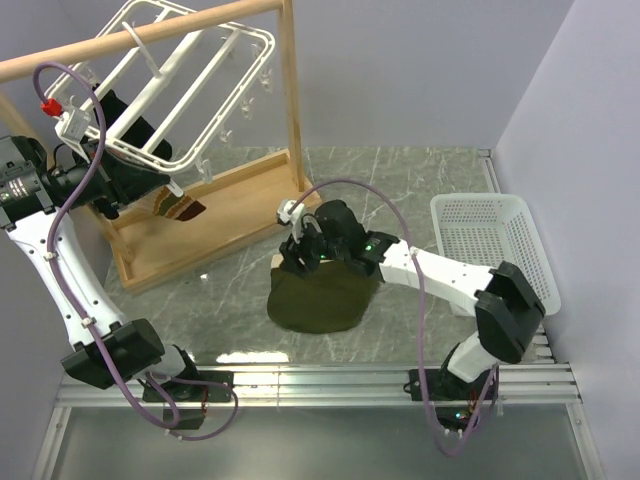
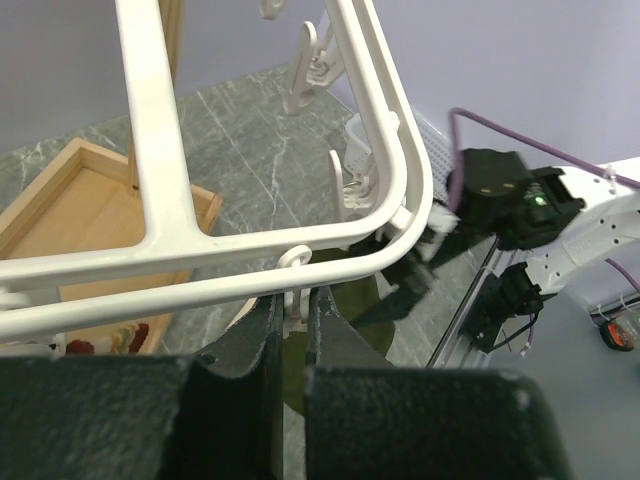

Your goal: Clip the underwear to the hanger

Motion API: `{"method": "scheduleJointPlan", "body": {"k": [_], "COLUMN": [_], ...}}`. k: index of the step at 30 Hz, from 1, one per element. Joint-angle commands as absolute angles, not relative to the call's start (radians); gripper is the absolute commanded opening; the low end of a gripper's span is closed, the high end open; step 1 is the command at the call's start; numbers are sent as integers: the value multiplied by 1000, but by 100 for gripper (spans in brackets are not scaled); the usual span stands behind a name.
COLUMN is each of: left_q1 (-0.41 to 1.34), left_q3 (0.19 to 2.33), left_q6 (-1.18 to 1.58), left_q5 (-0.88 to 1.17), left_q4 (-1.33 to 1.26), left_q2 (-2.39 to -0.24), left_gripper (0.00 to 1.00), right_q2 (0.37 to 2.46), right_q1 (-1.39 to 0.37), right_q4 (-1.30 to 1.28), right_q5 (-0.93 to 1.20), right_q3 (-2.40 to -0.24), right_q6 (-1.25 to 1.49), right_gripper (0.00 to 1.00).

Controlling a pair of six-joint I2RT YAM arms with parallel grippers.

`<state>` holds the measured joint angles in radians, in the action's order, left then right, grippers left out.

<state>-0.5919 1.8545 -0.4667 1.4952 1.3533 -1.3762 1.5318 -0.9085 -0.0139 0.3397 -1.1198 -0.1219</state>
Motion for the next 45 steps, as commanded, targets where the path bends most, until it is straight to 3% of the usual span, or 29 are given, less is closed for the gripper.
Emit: {"method": "scheduleJointPlan", "body": {"k": [1,10,21,39,41,44,45], "left_q1": [-592,-592,-592,-594,-594,-594,-592], "left_q3": [1888,1887,1870,1858,1859,1855,1852], "left_q6": [-465,-466,-476,-480,-479,-479,-479], "left_q5": [1694,1694,1694,1695,1695,1695,1695], "left_q4": [1353,1354,1355,1355,1355,1355,1355], "left_q2": [-1368,-1365,-1361,-1359,-1361,-1358,-1358], "left_gripper": [1,1,1,1,1,1,1], "right_q2": [1601,1880,2065,2158,2160,2151,2142], "right_q1": [-833,-756,-755,-805,-813,-821,-821], "right_q4": [-144,-334,-376,-433,-440,-445,-439], "right_q5": [367,368,350,279,279,305,319], "right_q3": [-1161,-1385,-1540,-1519,-1508,-1483,-1477], "right_q6": [-187,-331,-364,-413,-426,-463,-475], "right_gripper": [61,64,65,65,59,16,12]}}
